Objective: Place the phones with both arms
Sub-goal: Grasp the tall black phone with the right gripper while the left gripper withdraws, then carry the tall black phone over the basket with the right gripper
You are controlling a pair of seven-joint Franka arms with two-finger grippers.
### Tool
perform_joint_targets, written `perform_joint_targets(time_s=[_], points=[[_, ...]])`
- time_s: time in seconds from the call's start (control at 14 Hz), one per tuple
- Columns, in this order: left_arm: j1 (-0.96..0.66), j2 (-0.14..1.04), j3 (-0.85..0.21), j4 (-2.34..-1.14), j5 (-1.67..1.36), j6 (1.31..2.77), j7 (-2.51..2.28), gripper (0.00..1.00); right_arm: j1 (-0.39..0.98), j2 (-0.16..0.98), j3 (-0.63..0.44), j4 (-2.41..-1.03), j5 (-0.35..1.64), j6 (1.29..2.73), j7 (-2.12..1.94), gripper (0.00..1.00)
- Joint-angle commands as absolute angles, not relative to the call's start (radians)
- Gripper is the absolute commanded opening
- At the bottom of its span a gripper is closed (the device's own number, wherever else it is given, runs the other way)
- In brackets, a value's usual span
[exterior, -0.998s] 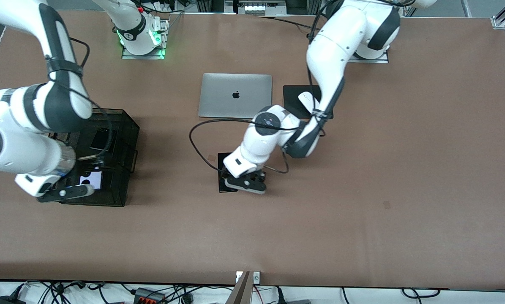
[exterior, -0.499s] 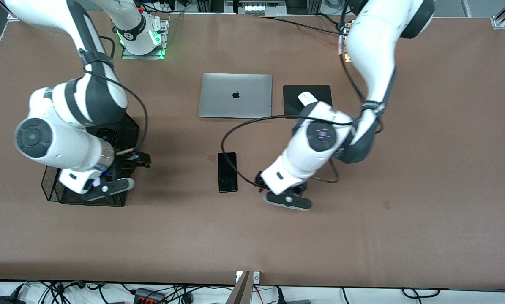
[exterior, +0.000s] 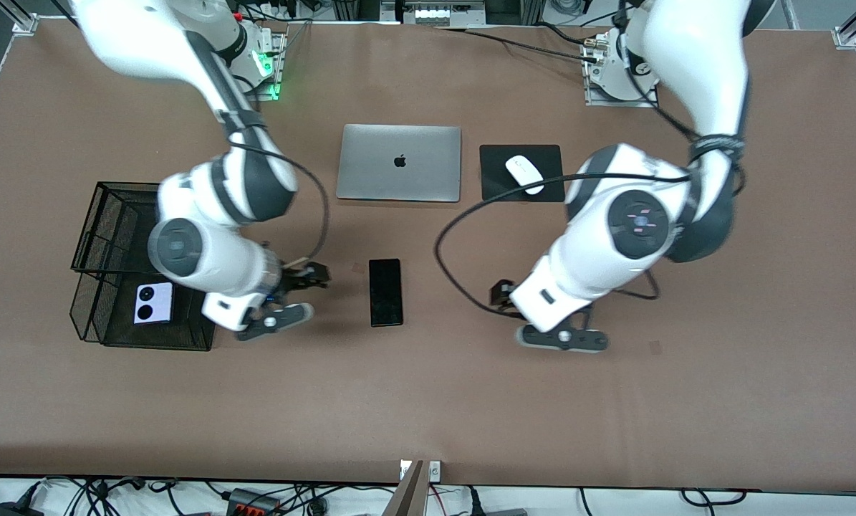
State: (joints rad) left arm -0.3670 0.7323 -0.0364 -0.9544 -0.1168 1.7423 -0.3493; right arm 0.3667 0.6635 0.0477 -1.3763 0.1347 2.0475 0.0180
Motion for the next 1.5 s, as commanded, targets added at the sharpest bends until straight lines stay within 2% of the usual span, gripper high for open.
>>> perform_joint_targets(time_s=[0.0, 0.43, 0.64, 1.0, 1.43], points=[[-0.298, 0.652, -0.038, -0.991, -0.118, 1.637, -0.318, 0.98, 0.448, 0.713, 0.035, -1.370, 0.071, 2.130, 0.156, 1.00], [-0.168, 0.542, -0.047, -0.996, -0.061, 1.373, -0.259, 1.00, 0.543, 0.798, 0.035, -1.368, -0.018, 2.200, 0.415, 1.00], [-0.126, 0.479, -0.045, -1.002, -0.060, 1.298, -0.267, 1.00, 0.571, 0.827, 0.034, -1.368, -0.021, 2.232, 0.471, 1.00], [-0.120, 0.471, -0.037, -1.020, -0.034, 1.261, -0.275, 1.00, 0.609, 0.888, 0.032, -1.368, -0.098, 2.267, 0.491, 1.00], [-0.127, 0.474, -0.041, -1.041, -0.034, 1.272, -0.273, 1.00, 0.611, 0.914, 0.034, -1.368, -0.101, 2.298, 0.494, 1.00]])
